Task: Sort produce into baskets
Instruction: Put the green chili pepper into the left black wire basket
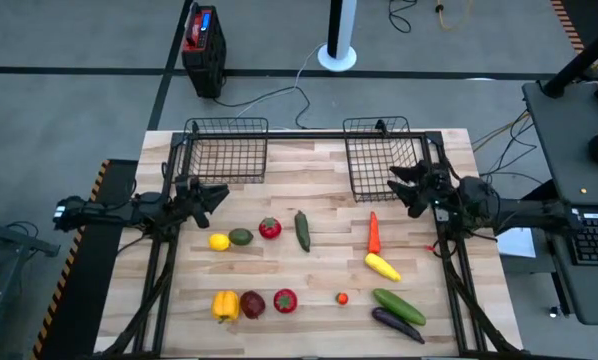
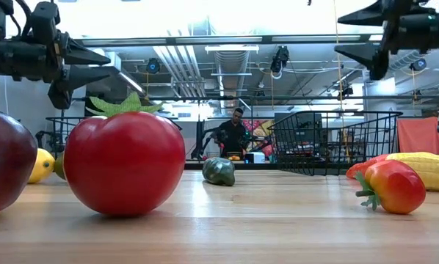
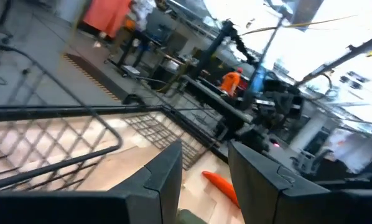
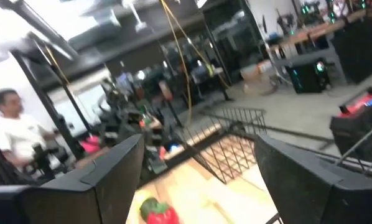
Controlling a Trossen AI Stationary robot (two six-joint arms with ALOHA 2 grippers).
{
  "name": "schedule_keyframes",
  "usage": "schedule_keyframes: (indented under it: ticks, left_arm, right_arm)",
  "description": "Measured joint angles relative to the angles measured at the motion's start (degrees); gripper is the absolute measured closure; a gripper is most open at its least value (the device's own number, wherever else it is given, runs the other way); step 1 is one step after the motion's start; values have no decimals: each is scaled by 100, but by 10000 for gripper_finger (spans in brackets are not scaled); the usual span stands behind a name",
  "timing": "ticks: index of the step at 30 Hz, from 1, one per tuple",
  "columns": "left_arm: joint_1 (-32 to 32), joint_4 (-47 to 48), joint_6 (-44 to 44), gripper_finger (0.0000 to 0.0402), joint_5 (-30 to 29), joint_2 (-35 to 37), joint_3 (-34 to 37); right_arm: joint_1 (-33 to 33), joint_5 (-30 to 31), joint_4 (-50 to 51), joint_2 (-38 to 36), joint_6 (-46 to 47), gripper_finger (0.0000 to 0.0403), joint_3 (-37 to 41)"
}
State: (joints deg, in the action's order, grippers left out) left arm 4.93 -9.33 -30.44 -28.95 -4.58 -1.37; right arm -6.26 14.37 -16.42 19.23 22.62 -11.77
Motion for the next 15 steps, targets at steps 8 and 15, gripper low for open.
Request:
schedule_keyframes:
  ticks: [8, 15]
  left_arm:
    - [224, -1649, 842, 287, 882, -462, 0]
    - [453, -1558, 1192, 287, 900, -1056, -357]
  right_arm:
    - [0, 10, 1158, 1553, -10, 104, -1310]
    - [0, 11, 2796, 2622, 595, 89, -2783]
